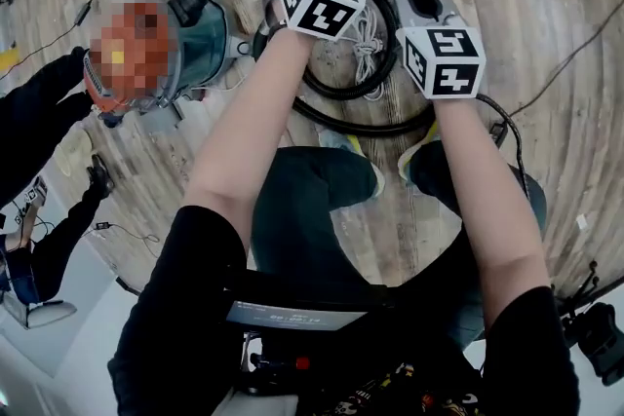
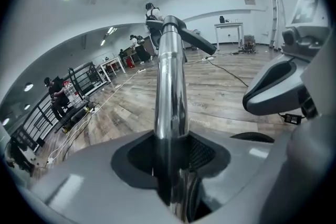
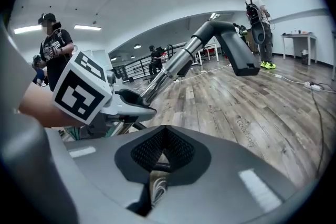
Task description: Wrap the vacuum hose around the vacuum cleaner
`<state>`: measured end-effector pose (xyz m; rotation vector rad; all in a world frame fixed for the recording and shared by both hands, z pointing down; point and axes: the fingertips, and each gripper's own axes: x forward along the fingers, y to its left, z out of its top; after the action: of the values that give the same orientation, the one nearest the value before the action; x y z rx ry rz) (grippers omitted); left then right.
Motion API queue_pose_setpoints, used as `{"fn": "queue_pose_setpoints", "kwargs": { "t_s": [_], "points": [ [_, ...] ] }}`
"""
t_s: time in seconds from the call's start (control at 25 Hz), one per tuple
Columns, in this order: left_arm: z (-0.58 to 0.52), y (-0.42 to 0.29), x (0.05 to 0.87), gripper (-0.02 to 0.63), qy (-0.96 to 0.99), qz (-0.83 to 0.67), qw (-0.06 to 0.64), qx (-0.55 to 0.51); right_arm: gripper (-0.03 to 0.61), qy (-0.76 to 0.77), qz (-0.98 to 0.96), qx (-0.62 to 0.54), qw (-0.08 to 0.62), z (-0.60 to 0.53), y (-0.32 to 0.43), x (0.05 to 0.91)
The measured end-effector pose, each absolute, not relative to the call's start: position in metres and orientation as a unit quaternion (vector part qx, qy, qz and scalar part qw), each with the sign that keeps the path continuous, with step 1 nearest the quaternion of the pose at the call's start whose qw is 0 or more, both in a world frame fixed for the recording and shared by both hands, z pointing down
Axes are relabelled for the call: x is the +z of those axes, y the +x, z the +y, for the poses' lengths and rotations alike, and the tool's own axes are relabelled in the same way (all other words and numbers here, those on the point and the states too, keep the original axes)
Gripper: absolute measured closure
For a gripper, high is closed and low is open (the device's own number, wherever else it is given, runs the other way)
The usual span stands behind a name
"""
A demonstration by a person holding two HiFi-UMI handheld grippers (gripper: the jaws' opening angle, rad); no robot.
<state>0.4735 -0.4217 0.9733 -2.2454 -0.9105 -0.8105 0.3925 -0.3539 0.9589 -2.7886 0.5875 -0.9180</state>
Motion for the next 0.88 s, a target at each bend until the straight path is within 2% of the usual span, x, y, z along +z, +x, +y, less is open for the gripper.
{"fn": "queue_pose_setpoints", "kwargs": {
  "t_s": [0.52, 0.88],
  "points": [
    [-0.358, 0.513, 1.141, 0.452, -0.821, -0.381, 0.306, -0.297, 0.557, -0.938, 0.166, -0.298, 0.053, -0.317, 0.430, 1.123],
    [-0.364, 0.513, 1.233, 0.452, -0.776, -0.373, 0.338, -0.380, 0.557, -0.935, 0.155, -0.312, 0.062, -0.307, 0.426, 1.187]
  ]
}}
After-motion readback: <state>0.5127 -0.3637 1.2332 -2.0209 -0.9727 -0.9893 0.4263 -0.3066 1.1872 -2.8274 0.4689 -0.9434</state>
